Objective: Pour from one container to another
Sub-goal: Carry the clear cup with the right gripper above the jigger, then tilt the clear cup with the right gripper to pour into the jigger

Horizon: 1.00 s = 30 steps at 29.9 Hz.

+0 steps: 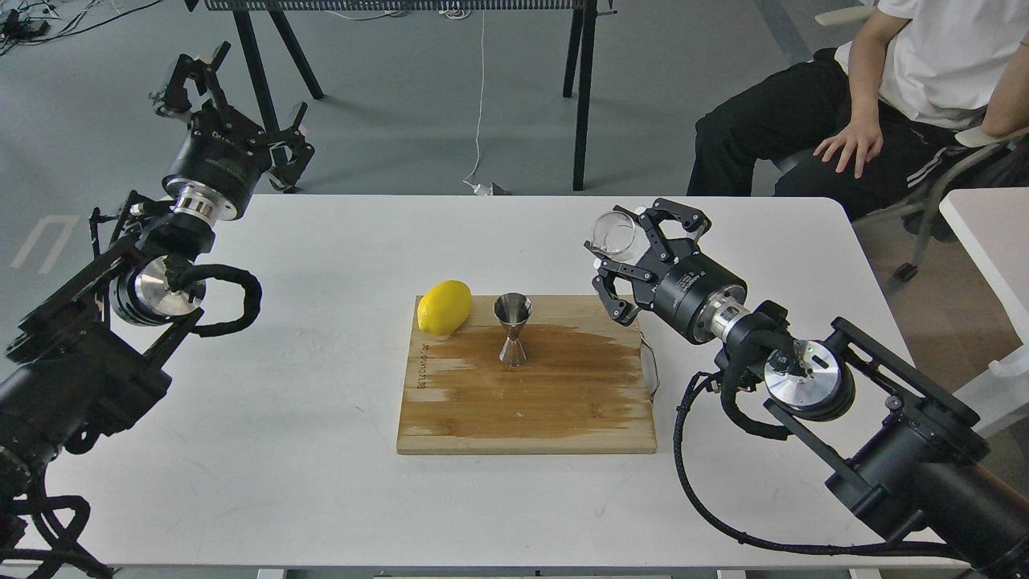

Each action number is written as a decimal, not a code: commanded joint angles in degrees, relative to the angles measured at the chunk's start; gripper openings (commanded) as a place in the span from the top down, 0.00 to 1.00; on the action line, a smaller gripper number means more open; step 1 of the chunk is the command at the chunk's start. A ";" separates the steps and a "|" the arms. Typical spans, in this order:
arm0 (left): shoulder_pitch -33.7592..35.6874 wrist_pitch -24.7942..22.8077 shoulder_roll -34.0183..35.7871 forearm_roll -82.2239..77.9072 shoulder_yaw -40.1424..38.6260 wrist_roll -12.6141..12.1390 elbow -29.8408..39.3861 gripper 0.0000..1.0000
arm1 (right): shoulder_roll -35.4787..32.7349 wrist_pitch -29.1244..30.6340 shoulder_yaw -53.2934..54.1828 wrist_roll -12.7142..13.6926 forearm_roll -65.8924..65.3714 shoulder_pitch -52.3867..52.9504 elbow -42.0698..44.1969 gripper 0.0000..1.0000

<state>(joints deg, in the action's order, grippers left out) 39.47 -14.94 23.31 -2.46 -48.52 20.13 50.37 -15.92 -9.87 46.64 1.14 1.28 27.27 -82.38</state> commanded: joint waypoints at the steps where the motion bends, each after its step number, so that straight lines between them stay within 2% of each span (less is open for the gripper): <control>1: 0.00 -0.01 0.07 0.00 0.00 0.00 -0.01 0.00 | 0.97 -1.82 -3.83 -0.18 -6.45 2.78 0.55 0.68; 11: 0.00 -0.09 -0.01 -0.09 0.09 0.00 -0.10 0.00 | 2.38 -4.11 -11.74 -0.35 -14.11 7.53 3.01 0.68; 19: 0.08 0.00 -0.01 -0.09 0.00 0.00 -0.10 0.00 | 8.27 -6.22 -12.45 0.00 -27.37 8.06 7.58 0.68; 30: 0.26 -0.09 0.16 -0.09 0.09 0.08 -0.10 0.00 | 9.85 -7.53 -16.32 -0.09 -35.02 8.24 8.29 0.68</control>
<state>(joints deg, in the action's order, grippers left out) 39.72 -14.94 23.46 -2.55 -48.44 20.14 50.27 -6.07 -16.82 30.62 1.11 -30.91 35.57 -74.47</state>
